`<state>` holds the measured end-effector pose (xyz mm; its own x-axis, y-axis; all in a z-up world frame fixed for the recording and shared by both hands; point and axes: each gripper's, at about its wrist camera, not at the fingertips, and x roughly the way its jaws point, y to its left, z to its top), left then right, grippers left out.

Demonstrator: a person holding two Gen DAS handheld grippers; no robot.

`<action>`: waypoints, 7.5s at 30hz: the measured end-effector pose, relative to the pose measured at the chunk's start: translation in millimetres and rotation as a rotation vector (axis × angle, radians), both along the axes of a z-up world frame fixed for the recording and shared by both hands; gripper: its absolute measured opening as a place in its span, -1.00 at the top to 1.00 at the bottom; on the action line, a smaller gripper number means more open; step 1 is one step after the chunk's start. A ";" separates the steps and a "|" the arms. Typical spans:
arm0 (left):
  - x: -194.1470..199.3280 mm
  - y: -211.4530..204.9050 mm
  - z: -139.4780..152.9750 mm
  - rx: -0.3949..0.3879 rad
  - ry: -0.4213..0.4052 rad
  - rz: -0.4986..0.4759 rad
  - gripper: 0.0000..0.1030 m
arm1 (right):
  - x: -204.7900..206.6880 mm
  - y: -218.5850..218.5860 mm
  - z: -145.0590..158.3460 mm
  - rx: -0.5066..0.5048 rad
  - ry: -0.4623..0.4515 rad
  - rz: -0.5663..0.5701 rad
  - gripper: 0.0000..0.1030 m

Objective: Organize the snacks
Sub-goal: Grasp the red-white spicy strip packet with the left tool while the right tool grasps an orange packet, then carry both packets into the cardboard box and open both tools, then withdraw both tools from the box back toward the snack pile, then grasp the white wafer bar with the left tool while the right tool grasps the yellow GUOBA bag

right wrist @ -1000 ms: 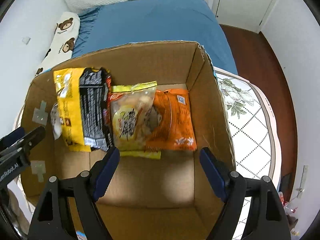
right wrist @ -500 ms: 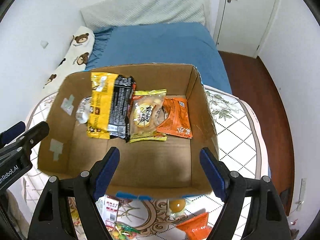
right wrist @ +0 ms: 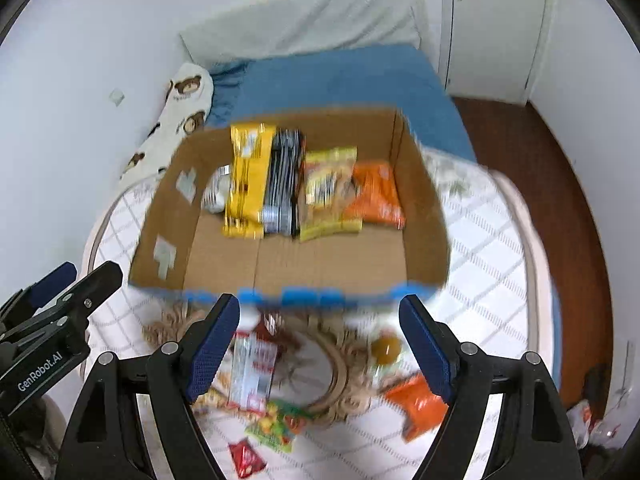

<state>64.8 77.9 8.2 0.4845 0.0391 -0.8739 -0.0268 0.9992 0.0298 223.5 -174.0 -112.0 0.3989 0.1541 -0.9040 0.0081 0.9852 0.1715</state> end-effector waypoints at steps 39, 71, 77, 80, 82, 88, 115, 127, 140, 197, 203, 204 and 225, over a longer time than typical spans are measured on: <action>-47.2 -13.3 -238.9 -0.051 0.576 -0.035 0.01 | -62.2 -81.5 -190.6 -0.024 0.440 0.004 -0.53; -86.6 -29.2 -222.6 -0.037 0.526 -0.078 0.18 | -125.1 -66.7 -204.0 0.039 0.444 -0.073 0.11; -95.1 -26.5 -146.3 -0.153 0.415 -0.107 0.18 | -115.8 -69.1 -134.0 0.134 0.342 -0.049 0.11; -87.4 -32.5 -96.6 -0.218 0.342 -0.130 0.18 | -95.6 -69.3 -95.6 0.177 0.269 -0.030 0.11; -75.4 -38.3 -71.0 -0.244 0.307 -0.147 0.18 | -83.2 -65.5 -72.6 0.194 0.226 -0.013 0.12; 4.2 -57.4 -17.9 -0.282 0.233 -0.190 0.18 | -26.5 -51.9 -3.9 0.184 0.099 0.016 0.12; 186.4 -101.7 -160.0 -0.260 0.671 -0.136 -0.46 | 146.3 -21.8 -119.5 -0.050 0.395 0.086 -0.66; 181.3 -85.9 -111.9 -0.182 0.486 -0.134 -0.70 | 144.5 -25.3 -96.1 -0.041 0.356 0.056 -0.81; 122.1 -53.4 -35.1 -0.046 0.176 -0.091 -0.70 | 105.4 -22.1 -26.8 -0.075 0.142 0.024 -0.81; -134.1 154.6 -213.4 -0.127 0.468 0.295 -0.01 | -90.1 165.4 -177.4 0.083 0.437 0.360 -0.30; -147.9 181.2 -205.2 -0.147 0.446 0.334 -0.05 | -88.7 211.4 -188.8 0.100 0.403 0.438 -0.30; -148.8 184.1 -207.6 -0.175 0.452 0.336 -0.06 | -87.7 220.1 -191.5 0.100 0.393 0.455 -0.30; -106.0 115.4 -201.4 -0.138 0.421 0.192 0.00 | -46.0 104.6 -176.1 0.059 0.503 0.185 -0.03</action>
